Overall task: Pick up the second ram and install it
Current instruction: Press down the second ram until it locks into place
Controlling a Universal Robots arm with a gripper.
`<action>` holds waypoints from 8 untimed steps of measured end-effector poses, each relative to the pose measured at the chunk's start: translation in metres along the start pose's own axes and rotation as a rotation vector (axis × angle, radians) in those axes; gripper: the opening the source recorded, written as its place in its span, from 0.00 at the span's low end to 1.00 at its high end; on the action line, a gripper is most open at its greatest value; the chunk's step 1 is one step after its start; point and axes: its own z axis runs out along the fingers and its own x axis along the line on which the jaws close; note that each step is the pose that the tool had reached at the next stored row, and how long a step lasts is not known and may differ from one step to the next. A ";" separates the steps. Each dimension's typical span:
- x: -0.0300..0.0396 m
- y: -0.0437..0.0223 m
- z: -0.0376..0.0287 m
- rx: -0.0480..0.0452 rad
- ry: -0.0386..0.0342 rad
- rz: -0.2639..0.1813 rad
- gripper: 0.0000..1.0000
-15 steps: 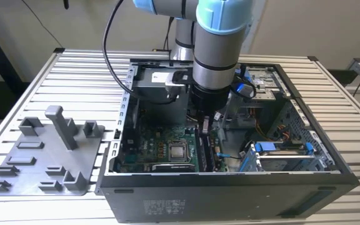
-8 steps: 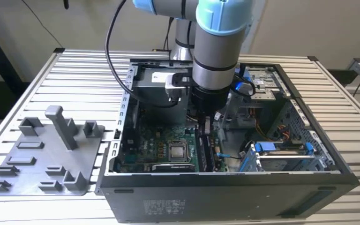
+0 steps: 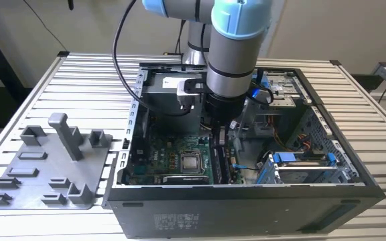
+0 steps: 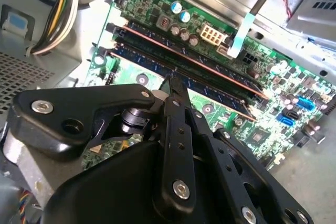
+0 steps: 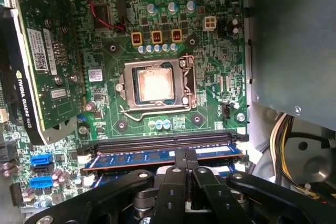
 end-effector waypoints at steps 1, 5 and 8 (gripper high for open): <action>0.0016 -0.0003 0.0002 -0.0071 0.0007 0.000 0.11; 0.0083 -0.0016 0.0007 -0.0304 0.0032 0.000 0.11; 0.0112 -0.0025 0.0007 -0.0332 0.0035 -0.003 0.11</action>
